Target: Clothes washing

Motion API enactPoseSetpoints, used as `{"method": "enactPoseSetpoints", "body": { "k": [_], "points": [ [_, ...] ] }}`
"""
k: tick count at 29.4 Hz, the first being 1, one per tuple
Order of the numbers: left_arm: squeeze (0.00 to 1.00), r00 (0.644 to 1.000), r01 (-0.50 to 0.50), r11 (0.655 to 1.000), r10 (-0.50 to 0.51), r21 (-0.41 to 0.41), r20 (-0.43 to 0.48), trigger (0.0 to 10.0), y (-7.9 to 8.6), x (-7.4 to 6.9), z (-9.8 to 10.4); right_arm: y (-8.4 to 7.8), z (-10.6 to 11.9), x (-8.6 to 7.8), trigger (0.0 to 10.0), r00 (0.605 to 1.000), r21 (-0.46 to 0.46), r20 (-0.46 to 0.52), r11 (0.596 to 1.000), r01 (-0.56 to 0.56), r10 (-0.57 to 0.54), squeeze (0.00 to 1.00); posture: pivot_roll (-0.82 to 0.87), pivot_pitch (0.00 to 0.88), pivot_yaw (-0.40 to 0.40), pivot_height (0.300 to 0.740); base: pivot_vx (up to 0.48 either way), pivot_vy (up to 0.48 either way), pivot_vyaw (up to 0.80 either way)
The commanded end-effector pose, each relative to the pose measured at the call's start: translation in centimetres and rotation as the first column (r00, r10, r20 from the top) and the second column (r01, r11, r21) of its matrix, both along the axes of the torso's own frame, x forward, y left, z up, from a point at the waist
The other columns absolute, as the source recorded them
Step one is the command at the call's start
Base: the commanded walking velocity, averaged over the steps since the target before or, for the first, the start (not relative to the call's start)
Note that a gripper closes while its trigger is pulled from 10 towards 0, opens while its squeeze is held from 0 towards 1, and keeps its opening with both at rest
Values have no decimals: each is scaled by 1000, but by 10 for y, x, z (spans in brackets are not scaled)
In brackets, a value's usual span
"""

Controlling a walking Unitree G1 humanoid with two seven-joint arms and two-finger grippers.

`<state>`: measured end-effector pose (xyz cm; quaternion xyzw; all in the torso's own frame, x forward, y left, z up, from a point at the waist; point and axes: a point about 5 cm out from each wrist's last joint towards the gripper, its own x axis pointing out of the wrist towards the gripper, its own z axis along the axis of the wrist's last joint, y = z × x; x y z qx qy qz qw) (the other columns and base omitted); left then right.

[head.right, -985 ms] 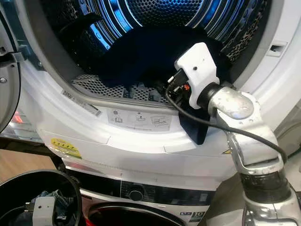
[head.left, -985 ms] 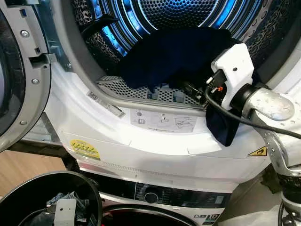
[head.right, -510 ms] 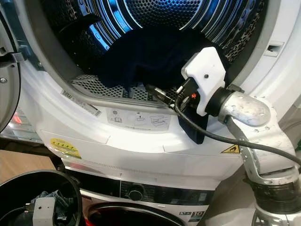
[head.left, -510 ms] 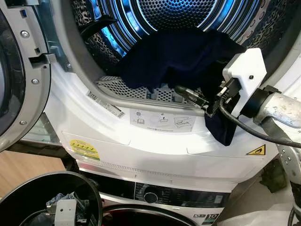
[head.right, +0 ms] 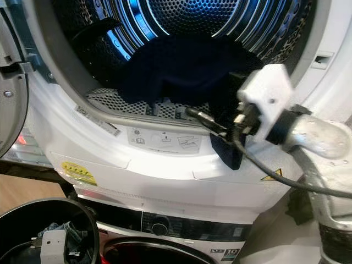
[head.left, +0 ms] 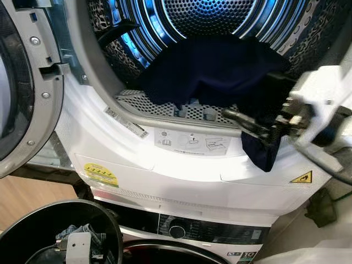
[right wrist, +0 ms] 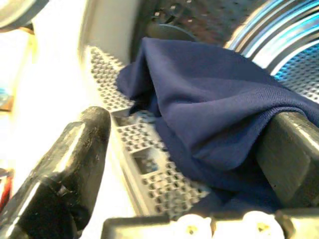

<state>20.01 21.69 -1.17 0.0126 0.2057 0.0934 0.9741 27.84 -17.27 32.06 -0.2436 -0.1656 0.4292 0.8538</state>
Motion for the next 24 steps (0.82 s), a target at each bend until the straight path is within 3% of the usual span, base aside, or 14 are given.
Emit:
{"method": "enactPoseSetpoints", "body": {
  "k": [1,10,17,21,24],
  "points": [
    [0,999,-3,1000,3,-4,-34,10000,-4,-5,-8,1,0,-3,10000,1000,-22,10,1000,-20,20,0,87,0,-82,740,0,0,0],
    [0,999,-28,1000,28,8,-20,10000,4,-2,-5,-2,-12,1,10000,999,-52,-26,998,-29,28,0,89,0,-85,740,0,0,0],
    [0,999,-22,1000,23,10,-27,10000,4,-5,-6,-6,-22,-12,10000,994,-66,-76,994,-87,82,0,86,0,-78,740,0,0,0],
    [0,999,-13,1000,13,5,-36,10000,0,-6,-8,-10,-38,-18,10000,986,-142,-139,984,-112,92,0,81,0,-76,740,0,0,0],
    [0,999,-14,1000,14,4,-38,10000,1,-8,-8,-12,-34,-22,10000,987,-123,-133,986,-108,92,0,70,0,-72,740,0,0,0]
  ]
}}
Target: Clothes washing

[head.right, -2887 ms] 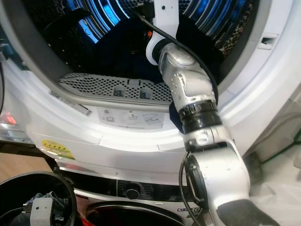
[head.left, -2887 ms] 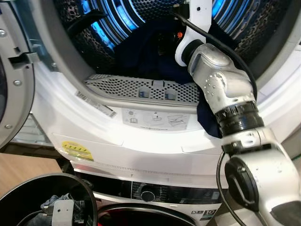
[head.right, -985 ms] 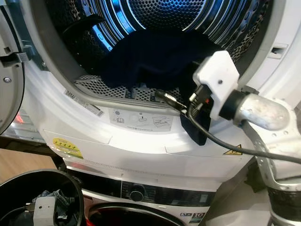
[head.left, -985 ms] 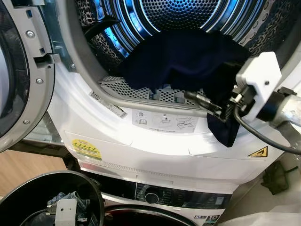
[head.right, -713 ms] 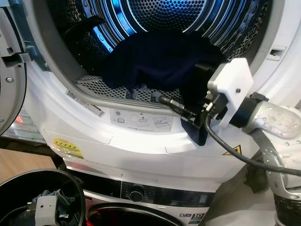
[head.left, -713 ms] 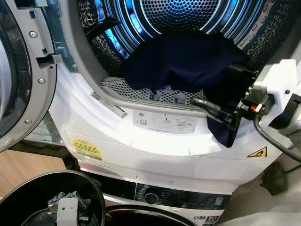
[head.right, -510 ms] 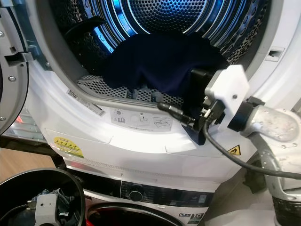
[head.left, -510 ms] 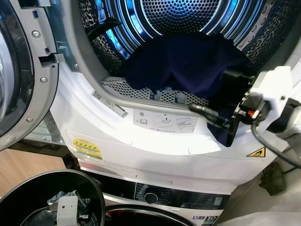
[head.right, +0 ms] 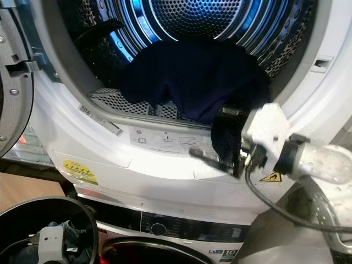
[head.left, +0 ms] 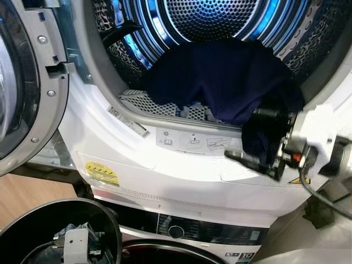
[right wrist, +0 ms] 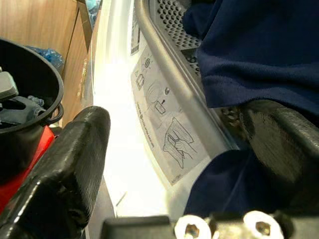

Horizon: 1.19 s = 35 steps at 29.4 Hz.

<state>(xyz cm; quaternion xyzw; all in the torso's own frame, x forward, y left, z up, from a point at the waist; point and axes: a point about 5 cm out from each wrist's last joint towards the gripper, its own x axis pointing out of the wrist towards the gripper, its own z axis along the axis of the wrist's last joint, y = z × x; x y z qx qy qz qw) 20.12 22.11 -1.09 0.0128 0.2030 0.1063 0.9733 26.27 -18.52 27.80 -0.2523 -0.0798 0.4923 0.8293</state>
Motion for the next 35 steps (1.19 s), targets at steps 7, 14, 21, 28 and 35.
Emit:
{"method": "enactPoseSetpoints", "body": {
  "k": [7,14,21,28,35],
  "points": [
    [0,998,27,1000,-27,-6,-54,10000,-5,-9,-11,-4,4,-31,10000,991,20,0,991,-132,132,0,62,0,-69,740,0,0,0],
    [0,998,27,1000,-28,-10,-62,10000,-5,-11,-12,3,-5,-61,10000,930,70,-129,938,-339,345,0,56,0,-66,740,0,0,0],
    [0,998,30,1000,-30,-5,-58,10000,-4,-8,-11,21,-65,-80,10000,799,6,-432,887,-461,418,0,52,0,-65,740,0,0,0],
    [0,998,35,999,-35,-8,-55,10000,-6,-6,-11,11,-165,-68,10000,749,-90,-646,959,-268,149,0,64,0,-56,740,0,0,0],
    [0,998,32,999,-33,-4,-55,10000,-3,-6,-11,-17,-247,-37,10000,635,-180,-707,947,266,-313,0,87,0,-61,740,0,0,0]
  ]
}}
